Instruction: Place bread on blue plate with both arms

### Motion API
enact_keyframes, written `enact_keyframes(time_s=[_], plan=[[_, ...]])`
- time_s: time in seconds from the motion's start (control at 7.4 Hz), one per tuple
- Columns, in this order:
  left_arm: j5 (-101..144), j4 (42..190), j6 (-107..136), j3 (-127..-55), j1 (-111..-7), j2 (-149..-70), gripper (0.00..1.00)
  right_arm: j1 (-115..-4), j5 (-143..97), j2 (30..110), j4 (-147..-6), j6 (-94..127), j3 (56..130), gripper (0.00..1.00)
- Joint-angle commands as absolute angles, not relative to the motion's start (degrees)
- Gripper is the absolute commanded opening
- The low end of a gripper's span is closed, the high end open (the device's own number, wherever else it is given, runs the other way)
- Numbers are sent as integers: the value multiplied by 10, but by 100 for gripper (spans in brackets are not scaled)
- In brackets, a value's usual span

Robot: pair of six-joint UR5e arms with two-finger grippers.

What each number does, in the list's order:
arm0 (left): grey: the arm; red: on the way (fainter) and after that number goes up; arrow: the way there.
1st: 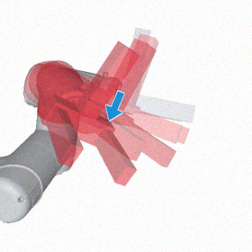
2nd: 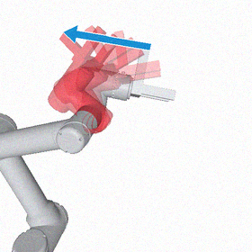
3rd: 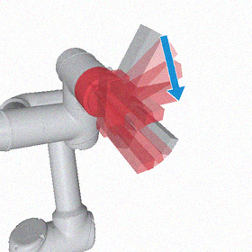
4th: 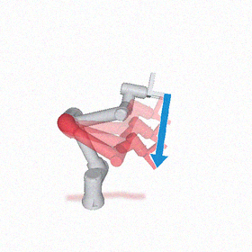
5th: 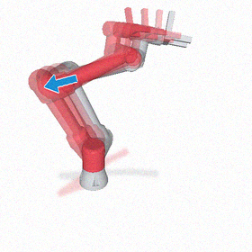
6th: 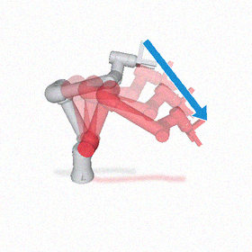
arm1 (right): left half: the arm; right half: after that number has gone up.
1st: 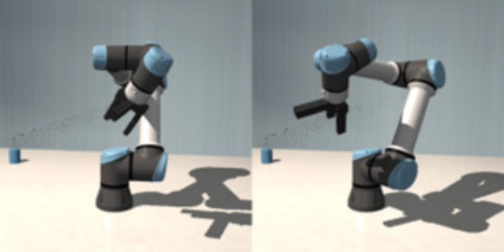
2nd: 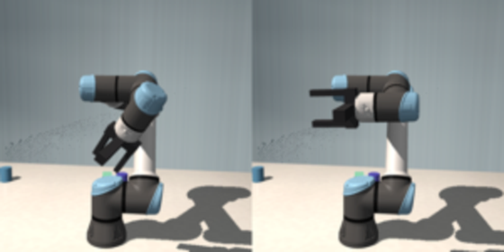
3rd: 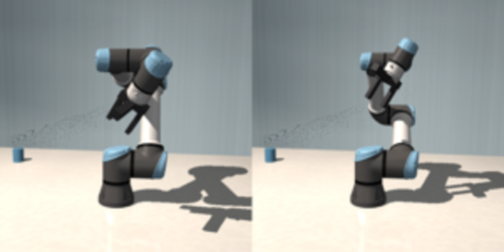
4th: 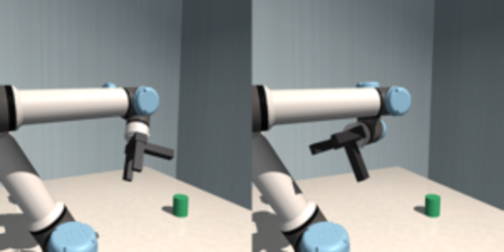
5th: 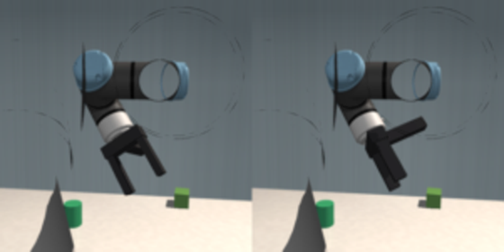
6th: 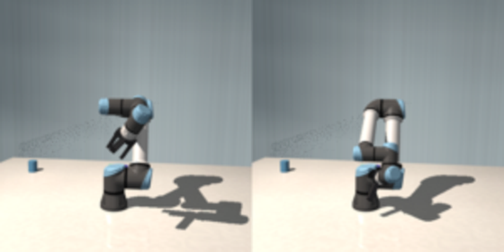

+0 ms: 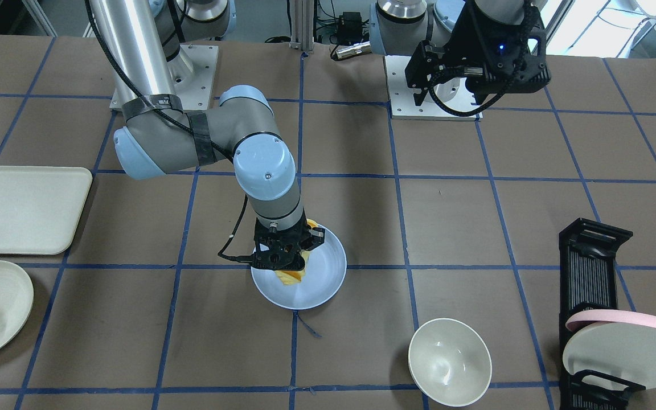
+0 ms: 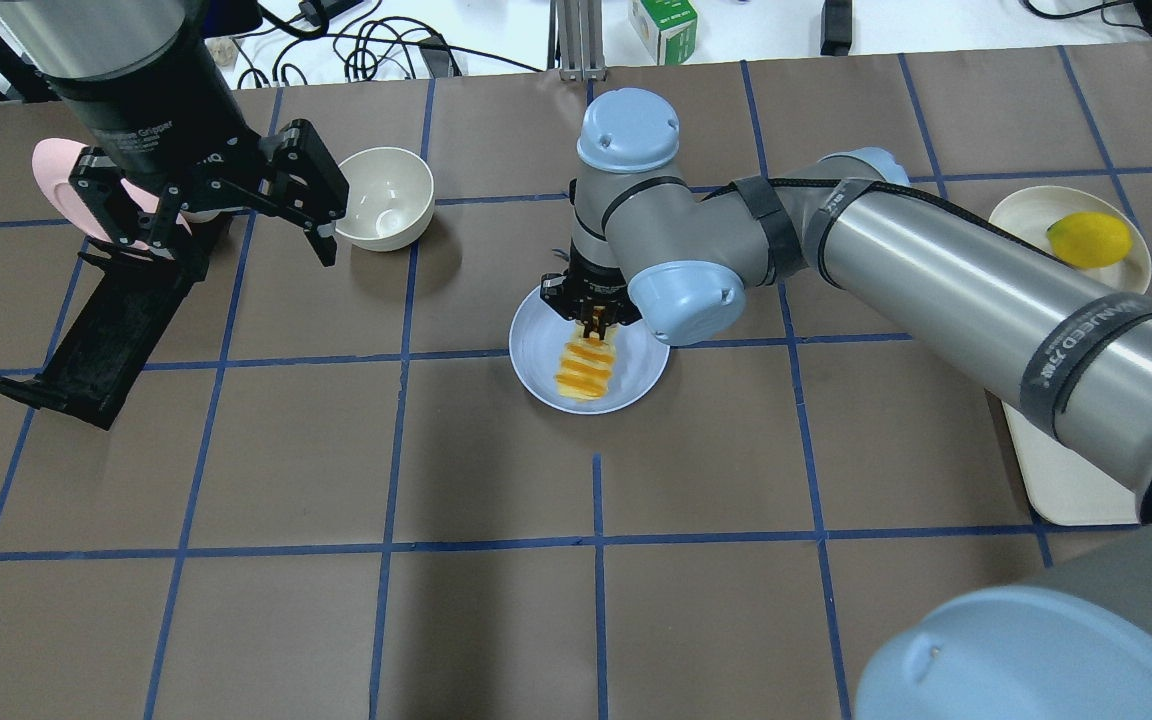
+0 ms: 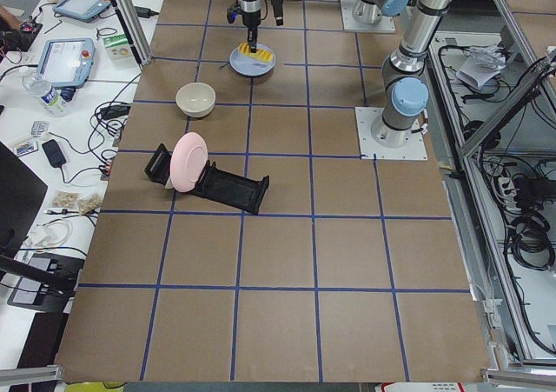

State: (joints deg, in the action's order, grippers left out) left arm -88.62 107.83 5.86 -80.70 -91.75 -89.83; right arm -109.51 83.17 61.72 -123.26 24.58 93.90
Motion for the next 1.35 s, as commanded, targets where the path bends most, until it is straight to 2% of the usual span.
enact_keyframes(time_s=[0.0, 0.27, 0.68, 0.95, 1.22], plan=[[-888, 1023, 40, -858, -914, -875, 100, -1095, 835, 610, -1238, 237, 940, 100], [-887, 967, 33, -892, -908, -865, 100, -1072, 837, 624, -1228, 223, 908, 100], [-895, 968, 35, -889, -904, -862, 100, -928, 875, 743, -1086, 18, 887, 100], [-893, 968, 35, -890, -904, -862, 100, -914, 880, 855, -976, 19, 888, 100], [-895, 969, 36, -891, -904, -862, 100, -911, 884, 869, -969, 8, 896, 100]])
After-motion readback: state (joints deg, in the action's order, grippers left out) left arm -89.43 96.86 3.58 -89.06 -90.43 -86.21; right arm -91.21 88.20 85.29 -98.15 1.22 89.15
